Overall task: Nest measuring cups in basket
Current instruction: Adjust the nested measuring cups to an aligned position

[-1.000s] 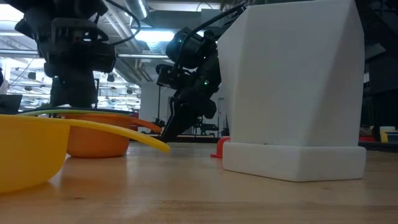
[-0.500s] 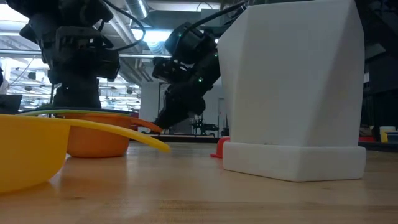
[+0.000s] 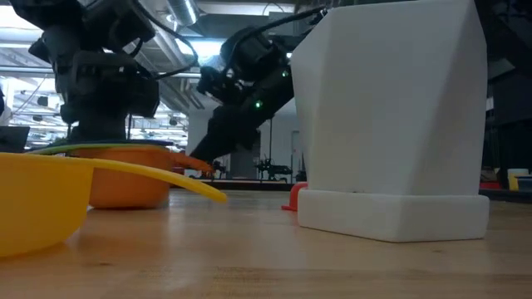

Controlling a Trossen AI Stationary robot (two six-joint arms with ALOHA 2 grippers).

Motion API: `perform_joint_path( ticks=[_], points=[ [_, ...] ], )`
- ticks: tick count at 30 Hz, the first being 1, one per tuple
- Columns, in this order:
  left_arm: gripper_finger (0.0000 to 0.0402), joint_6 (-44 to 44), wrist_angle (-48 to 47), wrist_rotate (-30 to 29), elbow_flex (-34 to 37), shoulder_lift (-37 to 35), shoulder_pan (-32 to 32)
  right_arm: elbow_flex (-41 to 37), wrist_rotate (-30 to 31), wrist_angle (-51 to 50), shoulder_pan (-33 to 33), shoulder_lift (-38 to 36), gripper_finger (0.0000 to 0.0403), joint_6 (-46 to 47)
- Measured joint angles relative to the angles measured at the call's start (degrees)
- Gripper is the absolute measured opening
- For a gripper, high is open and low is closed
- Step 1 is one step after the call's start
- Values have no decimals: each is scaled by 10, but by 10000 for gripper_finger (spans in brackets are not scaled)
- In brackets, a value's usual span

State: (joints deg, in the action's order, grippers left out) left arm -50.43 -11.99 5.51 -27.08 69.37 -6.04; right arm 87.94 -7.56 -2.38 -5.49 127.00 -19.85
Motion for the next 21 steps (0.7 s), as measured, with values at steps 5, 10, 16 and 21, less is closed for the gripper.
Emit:
perform_joint_path(
  ticks=[5,10,16,21],
  points=[
    [176,-3,4,-1,0,8,0,-1,-14,0,4,1,142,2],
    [169,-3,7,-22,0,8,0,-1,-31,-11,9,1,142,2],
    [160,-17,8,-50,0,8,0,-1,-31,-40,20,1,142,3],
    [159,-35,9,-77,0,8,0,-1,-32,-58,33,1,142,3]
  ],
)
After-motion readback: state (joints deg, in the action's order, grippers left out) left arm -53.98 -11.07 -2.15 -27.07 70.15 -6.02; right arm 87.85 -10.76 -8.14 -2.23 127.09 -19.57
